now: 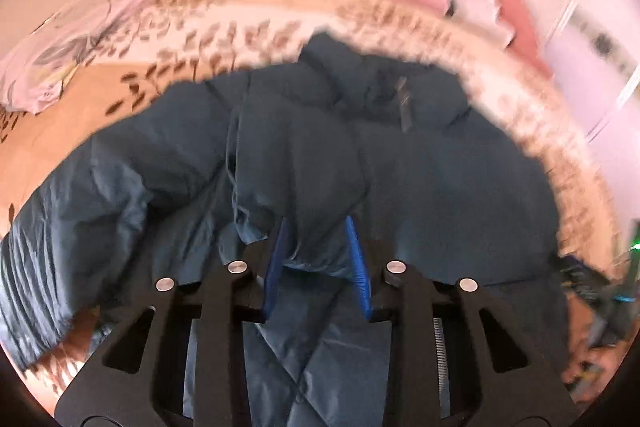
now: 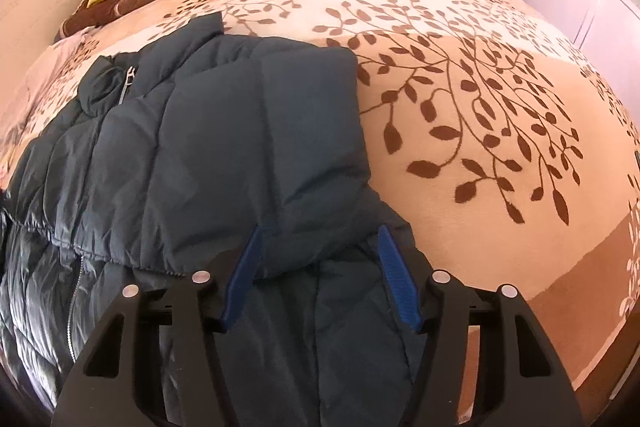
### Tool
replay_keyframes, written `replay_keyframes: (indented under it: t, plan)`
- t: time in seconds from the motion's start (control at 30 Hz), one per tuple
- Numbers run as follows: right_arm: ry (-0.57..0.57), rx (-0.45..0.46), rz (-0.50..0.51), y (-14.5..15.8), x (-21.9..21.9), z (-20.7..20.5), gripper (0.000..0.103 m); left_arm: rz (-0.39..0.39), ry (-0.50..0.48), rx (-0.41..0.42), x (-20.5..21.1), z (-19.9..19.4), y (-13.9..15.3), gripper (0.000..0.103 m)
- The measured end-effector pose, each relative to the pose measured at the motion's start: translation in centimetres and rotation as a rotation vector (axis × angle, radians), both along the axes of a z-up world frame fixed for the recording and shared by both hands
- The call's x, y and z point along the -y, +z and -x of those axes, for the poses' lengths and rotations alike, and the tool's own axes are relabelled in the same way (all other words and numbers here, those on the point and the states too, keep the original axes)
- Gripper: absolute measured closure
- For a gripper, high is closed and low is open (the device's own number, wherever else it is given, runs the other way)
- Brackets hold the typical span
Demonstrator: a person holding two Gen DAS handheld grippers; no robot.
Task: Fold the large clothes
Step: 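Grasp the other sleeve's cuff with the left tool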
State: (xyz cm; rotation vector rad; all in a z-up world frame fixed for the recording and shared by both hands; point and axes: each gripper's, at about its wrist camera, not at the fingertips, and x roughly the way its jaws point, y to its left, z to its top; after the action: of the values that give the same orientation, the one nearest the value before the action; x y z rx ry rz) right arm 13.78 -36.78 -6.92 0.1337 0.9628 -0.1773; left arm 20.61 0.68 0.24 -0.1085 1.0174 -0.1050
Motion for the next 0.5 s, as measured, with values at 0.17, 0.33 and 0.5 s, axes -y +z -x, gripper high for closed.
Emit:
replay_keyframes:
  t: [0.17,0.33,0.5]
  plan:
    - [0.01,-0.001,0.002,0.2,-0.5,0.3,0.043,-0.058,0.051,-0.1,0.0,-1.8,-3.1,0.074]
    - [0.029,0.0,-0.003,0.4,-1.4,1.2,0.043,-0.077,0.03,-0.076,0.6,-1.0,-2.6,0.074]
    - [0.051,-0.013,-0.026,0.6,-2.4,2.3,0.043,-0.013,0.026,-0.029,-0.3,1.9,-0.4,0.051]
